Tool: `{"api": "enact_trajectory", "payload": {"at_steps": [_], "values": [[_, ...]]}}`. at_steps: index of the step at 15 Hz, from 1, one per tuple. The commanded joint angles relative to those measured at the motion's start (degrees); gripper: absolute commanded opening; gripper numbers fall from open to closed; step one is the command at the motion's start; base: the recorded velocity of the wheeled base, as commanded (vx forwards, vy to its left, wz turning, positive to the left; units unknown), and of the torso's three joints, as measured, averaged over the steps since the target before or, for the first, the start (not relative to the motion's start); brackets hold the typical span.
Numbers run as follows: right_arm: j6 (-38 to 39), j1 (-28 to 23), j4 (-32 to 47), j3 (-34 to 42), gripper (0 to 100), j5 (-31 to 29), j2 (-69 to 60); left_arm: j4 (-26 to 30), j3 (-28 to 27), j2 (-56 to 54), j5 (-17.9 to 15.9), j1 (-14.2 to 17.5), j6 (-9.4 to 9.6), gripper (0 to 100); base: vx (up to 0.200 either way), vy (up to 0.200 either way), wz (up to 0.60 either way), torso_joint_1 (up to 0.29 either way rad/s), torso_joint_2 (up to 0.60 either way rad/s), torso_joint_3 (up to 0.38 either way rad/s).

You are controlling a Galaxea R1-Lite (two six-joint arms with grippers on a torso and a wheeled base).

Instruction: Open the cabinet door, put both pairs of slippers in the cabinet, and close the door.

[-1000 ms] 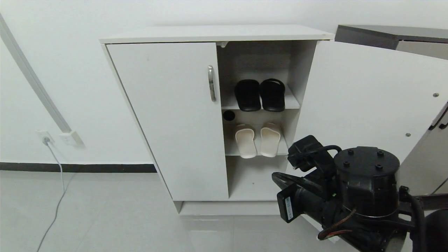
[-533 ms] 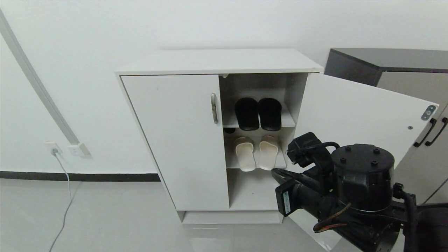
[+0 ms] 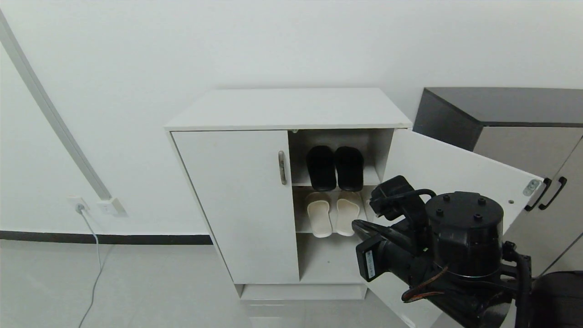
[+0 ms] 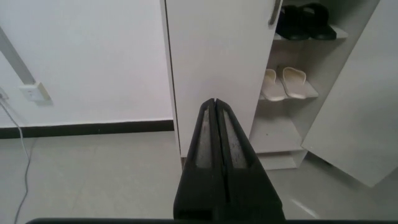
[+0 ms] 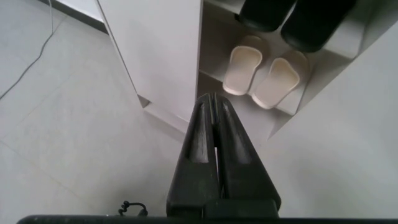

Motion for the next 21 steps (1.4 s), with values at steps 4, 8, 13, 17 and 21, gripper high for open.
{"api": "enact_trajectory", "payload": {"at_steps": [4,8,13,17,21], "values": [[-0.1,0.0,0.0,0.4,0,0.0,0.0,0.0,0.0,0.1,0.0,0.0,0.0,0,0.0,0.0,0.0,0.184,-0.5,-0.316],[-0.7,-0.5,-0.3,0.9,0,0.0,0.0,0.0,0.0,0.1,0.0,0.0,0.0,0,0.0,0.0,0.0,0.204,-0.52,-0.314],[-1.7,-1.0,-1.5,1.6,0,0.1,0.2,0.0,0.0,0.1,0.0,0.0,0.09,0,0.0,0.0,0.0,0.237,-0.56,-0.321],[-1.7,-1.0,-1.5,2.1,0,0.1,0.4,0.0,0.0,0.1,0.0,0.0,0.0,0,0.0,0.0,0.0,0.198,-0.45,-0.254],[-1.7,-1.6,-1.4,2.1,0,0.5,0.4,0.0,0.0,0.1,0.0,0.0,0.0,0,0.0,0.0,-0.15,0.013,-0.02,-0.012]]}}
